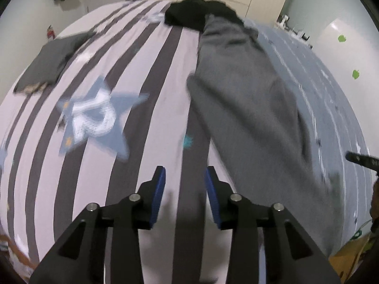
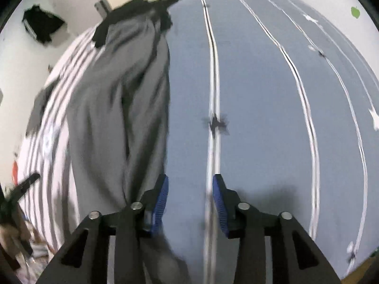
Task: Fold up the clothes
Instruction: 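Move both tools to the grey garment's waistband and close on it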
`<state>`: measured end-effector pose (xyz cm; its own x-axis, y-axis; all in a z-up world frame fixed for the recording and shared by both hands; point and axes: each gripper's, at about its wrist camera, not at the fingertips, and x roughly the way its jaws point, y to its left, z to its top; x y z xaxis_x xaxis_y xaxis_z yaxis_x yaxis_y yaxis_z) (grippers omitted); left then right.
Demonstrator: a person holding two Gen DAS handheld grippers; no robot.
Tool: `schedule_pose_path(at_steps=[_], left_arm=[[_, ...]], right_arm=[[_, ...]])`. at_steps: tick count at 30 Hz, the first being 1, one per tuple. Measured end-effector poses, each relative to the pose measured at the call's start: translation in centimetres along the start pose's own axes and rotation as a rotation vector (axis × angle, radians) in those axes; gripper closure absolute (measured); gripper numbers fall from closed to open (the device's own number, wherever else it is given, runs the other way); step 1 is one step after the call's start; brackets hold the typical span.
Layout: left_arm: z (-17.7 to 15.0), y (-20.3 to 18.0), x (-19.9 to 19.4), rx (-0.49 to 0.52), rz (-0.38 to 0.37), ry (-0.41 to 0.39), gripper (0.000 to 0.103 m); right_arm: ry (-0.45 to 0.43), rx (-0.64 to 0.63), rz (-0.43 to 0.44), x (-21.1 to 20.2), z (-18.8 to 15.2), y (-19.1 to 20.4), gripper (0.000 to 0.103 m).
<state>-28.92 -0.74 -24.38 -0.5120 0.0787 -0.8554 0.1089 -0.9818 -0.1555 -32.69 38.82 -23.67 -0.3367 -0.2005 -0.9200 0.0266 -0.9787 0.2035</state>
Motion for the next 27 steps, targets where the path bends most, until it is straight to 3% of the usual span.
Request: schedule_pose_path(at_steps=[4, 13, 20, 27], left_arm=[[6.4, -0.3, 2.8, 0.011, -0.064, -0.065, 0.060], [19.2, 1.0, 10.7, 0.148, -0.129, -0.101, 0.059], [27.3, 0.0, 18.5, 0.154, -0.143, -0.100, 0.059], [31.8, -2.3, 23.3, 0.143, -0.153, -0.127, 0.059]], right_arm=[[-0.066, 0.014, 0.023, 2.3, 7.8, 2.5, 0.054], [-0.213, -0.086, -0.033, 9.3, 22.4, 10.7, 0.054], [-0.252, -0.042, -0.028, 14.1, 29.3, 11.2, 0.054], [-0.253, -0.003, 0.060, 18.5, 35.0, 9.4, 0.054]])
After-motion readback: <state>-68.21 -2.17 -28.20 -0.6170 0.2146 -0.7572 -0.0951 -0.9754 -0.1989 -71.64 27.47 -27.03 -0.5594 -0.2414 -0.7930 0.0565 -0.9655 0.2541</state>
